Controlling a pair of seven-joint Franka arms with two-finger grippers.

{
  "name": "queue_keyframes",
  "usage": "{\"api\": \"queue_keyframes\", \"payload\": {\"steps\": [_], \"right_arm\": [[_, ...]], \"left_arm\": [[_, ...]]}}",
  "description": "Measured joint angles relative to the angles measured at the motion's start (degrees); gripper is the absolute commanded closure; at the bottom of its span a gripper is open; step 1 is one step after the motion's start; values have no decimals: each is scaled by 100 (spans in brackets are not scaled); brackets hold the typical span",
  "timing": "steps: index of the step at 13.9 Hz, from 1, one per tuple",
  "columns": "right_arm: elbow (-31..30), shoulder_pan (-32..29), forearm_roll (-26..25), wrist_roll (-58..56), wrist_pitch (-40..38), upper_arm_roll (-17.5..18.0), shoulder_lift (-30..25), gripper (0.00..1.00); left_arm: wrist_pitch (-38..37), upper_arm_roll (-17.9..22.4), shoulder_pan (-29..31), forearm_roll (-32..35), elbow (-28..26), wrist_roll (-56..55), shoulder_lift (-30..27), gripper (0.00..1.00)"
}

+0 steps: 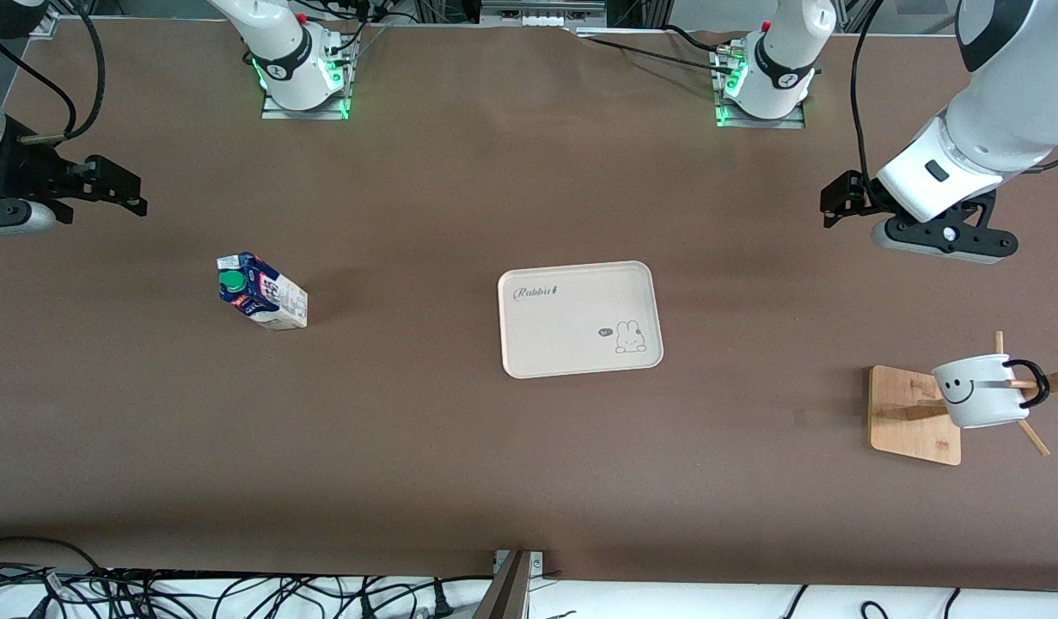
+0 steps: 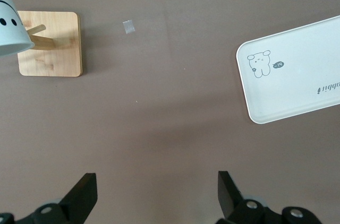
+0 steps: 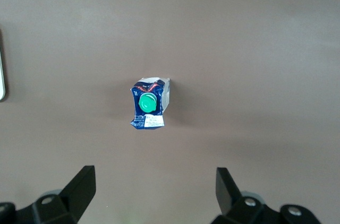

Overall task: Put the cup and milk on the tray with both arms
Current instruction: 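Reach the right gripper toward the blue milk carton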

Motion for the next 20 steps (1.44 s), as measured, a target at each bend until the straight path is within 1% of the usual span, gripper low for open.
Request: {"api": "queue_keyframes", "payload": {"steps": [7,13,15,20], "right_arm": [[25,3,0,0,48,5,-1,0],[43,42,2,-18,194,52,69,0],[44,82,2,-20,246,57,209,0],[-2,141,3,-142,487,69,812,0]], "left_arm": [[0,-4,0,0,101,0,67,0],[-32,-146,-46,0,109,-32,68,0],[-32,-146,-46,0,118,-34,68,0],[-128,-155,-67,0,135,-144,69,0]]}}
